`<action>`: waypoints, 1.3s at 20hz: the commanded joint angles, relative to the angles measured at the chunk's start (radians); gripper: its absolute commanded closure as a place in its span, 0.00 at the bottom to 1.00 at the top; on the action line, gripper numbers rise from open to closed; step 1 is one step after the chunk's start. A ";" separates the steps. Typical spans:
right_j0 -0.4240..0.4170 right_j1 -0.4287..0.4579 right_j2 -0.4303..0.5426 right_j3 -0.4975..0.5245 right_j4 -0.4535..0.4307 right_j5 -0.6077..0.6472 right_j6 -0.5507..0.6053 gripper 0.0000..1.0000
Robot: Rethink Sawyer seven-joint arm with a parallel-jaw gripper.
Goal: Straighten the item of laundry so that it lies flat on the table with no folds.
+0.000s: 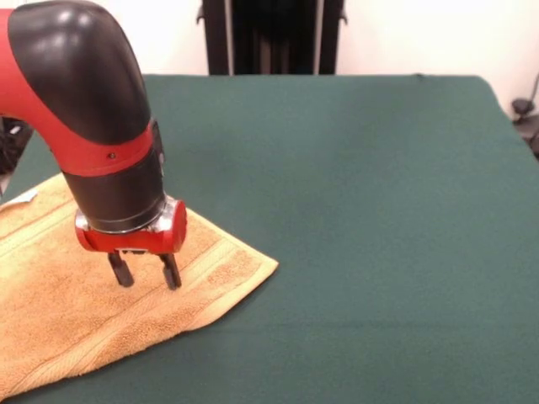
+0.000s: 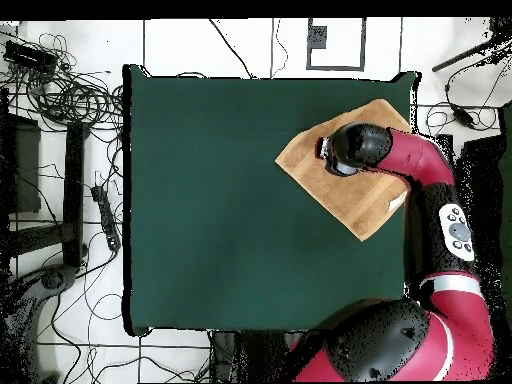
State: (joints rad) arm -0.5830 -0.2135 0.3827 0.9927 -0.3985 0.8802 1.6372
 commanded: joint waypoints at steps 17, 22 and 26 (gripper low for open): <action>-0.067 -0.130 0.041 0.309 0.007 -0.313 0.041 0.00; -0.055 -0.128 0.031 0.296 0.000 -0.323 0.040 0.00; -0.053 -0.105 0.032 0.276 -0.017 -0.348 0.021 0.00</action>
State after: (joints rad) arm -0.6771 -0.3544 0.3791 1.1550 -0.3979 0.5763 1.6372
